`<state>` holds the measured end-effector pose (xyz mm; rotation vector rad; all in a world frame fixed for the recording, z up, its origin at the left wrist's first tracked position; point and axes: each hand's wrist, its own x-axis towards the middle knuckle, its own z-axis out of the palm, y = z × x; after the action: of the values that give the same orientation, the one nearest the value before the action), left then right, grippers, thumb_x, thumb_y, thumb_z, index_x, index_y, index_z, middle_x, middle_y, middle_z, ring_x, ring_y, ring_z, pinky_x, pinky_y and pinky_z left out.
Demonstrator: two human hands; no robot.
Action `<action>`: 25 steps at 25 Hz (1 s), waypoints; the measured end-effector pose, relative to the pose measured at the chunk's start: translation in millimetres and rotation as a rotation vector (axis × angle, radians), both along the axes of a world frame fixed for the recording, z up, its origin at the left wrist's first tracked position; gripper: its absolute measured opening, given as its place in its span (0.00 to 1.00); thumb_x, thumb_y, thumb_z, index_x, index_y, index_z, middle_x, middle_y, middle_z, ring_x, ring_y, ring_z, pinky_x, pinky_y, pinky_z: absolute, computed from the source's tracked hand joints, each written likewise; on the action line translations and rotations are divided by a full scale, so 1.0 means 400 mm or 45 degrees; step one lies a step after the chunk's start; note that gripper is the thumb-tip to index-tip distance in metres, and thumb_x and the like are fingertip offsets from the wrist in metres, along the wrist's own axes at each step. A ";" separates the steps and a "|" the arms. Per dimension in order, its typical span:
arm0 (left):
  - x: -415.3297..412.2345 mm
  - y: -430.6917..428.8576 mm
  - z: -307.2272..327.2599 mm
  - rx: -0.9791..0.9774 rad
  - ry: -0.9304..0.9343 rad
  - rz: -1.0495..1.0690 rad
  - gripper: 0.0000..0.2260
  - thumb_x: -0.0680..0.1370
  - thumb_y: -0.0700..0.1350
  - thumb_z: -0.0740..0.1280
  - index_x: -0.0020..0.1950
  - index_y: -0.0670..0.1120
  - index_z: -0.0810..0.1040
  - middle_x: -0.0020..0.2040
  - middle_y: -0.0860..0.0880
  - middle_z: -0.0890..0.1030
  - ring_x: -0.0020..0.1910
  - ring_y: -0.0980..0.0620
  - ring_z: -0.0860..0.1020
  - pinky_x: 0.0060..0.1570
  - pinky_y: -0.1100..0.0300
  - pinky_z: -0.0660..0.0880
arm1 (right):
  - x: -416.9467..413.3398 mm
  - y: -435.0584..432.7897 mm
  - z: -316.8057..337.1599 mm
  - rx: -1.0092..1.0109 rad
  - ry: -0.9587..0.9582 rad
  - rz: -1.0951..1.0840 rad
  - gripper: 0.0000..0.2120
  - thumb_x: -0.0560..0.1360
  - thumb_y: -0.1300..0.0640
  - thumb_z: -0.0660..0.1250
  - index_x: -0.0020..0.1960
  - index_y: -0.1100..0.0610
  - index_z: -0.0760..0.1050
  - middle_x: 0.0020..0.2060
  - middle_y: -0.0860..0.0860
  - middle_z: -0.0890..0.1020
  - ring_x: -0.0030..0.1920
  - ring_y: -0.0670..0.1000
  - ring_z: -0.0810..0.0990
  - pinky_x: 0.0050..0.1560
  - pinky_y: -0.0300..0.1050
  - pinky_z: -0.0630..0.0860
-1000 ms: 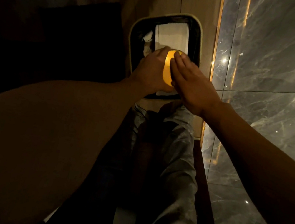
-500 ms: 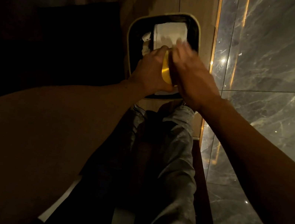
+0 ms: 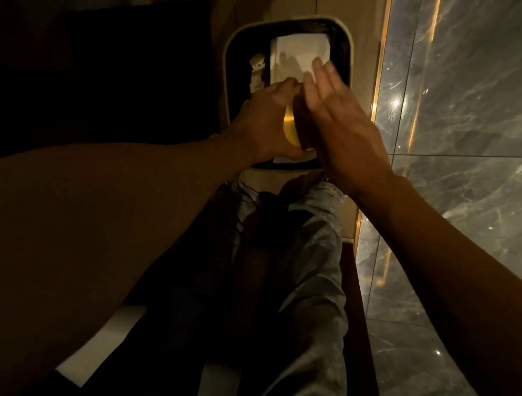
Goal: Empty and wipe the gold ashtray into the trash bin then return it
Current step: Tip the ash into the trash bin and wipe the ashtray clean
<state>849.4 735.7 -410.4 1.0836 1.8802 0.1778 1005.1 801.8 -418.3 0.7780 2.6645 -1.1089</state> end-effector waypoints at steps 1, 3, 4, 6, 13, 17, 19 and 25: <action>0.003 0.001 0.001 0.038 -0.022 0.003 0.41 0.59 0.52 0.83 0.67 0.41 0.71 0.62 0.43 0.80 0.60 0.45 0.79 0.58 0.53 0.76 | -0.002 -0.005 0.006 0.013 0.017 -0.021 0.28 0.79 0.59 0.54 0.77 0.63 0.54 0.78 0.62 0.57 0.79 0.60 0.53 0.77 0.51 0.57; 0.008 0.002 0.003 0.093 -0.031 -0.013 0.39 0.60 0.49 0.83 0.66 0.38 0.73 0.60 0.40 0.80 0.59 0.43 0.79 0.56 0.57 0.74 | 0.002 -0.017 0.002 -0.032 -0.065 0.138 0.28 0.81 0.57 0.54 0.78 0.63 0.52 0.78 0.62 0.55 0.79 0.61 0.51 0.79 0.55 0.55; 0.009 0.002 0.004 0.086 -0.024 -0.017 0.39 0.60 0.49 0.83 0.66 0.38 0.73 0.60 0.40 0.80 0.58 0.42 0.79 0.56 0.57 0.73 | 0.008 -0.021 0.004 -0.052 -0.101 0.178 0.27 0.81 0.57 0.54 0.78 0.63 0.51 0.79 0.61 0.54 0.79 0.61 0.51 0.79 0.55 0.53; 0.010 0.005 0.005 0.081 -0.037 0.007 0.39 0.60 0.48 0.83 0.66 0.38 0.72 0.60 0.41 0.80 0.59 0.43 0.79 0.56 0.56 0.76 | 0.007 -0.018 0.011 0.020 -0.017 0.021 0.28 0.80 0.57 0.55 0.77 0.63 0.54 0.78 0.62 0.57 0.79 0.61 0.52 0.79 0.52 0.51; 0.008 0.016 -0.001 0.138 -0.020 -0.018 0.39 0.60 0.50 0.82 0.65 0.36 0.73 0.60 0.40 0.80 0.59 0.43 0.80 0.57 0.53 0.76 | -0.001 -0.022 0.000 0.031 0.013 0.014 0.27 0.80 0.59 0.56 0.77 0.64 0.54 0.78 0.62 0.57 0.79 0.61 0.53 0.79 0.54 0.52; 0.004 0.010 0.002 0.138 0.025 -0.045 0.41 0.59 0.52 0.83 0.66 0.37 0.72 0.60 0.40 0.80 0.59 0.42 0.80 0.57 0.56 0.75 | -0.002 -0.020 0.002 -0.073 -0.038 0.019 0.27 0.81 0.58 0.56 0.78 0.63 0.53 0.78 0.62 0.56 0.79 0.61 0.51 0.79 0.56 0.52; 0.003 0.003 0.002 0.145 0.056 -0.029 0.41 0.58 0.52 0.83 0.66 0.38 0.73 0.59 0.39 0.80 0.57 0.42 0.80 0.56 0.58 0.74 | 0.006 -0.024 0.002 -0.017 -0.006 -0.029 0.28 0.80 0.59 0.56 0.78 0.62 0.53 0.78 0.61 0.56 0.79 0.59 0.51 0.79 0.54 0.51; -0.011 -0.015 0.006 0.030 0.022 -0.002 0.45 0.59 0.52 0.83 0.71 0.41 0.70 0.65 0.41 0.77 0.64 0.43 0.77 0.61 0.56 0.73 | 0.015 -0.033 -0.005 -0.283 -0.063 -0.139 0.27 0.81 0.56 0.58 0.78 0.61 0.55 0.78 0.61 0.56 0.79 0.59 0.52 0.78 0.55 0.56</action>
<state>845.0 729.8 -408.0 1.1056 1.8967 0.1904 1011.3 788.4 -420.2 0.9032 2.4295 -1.3640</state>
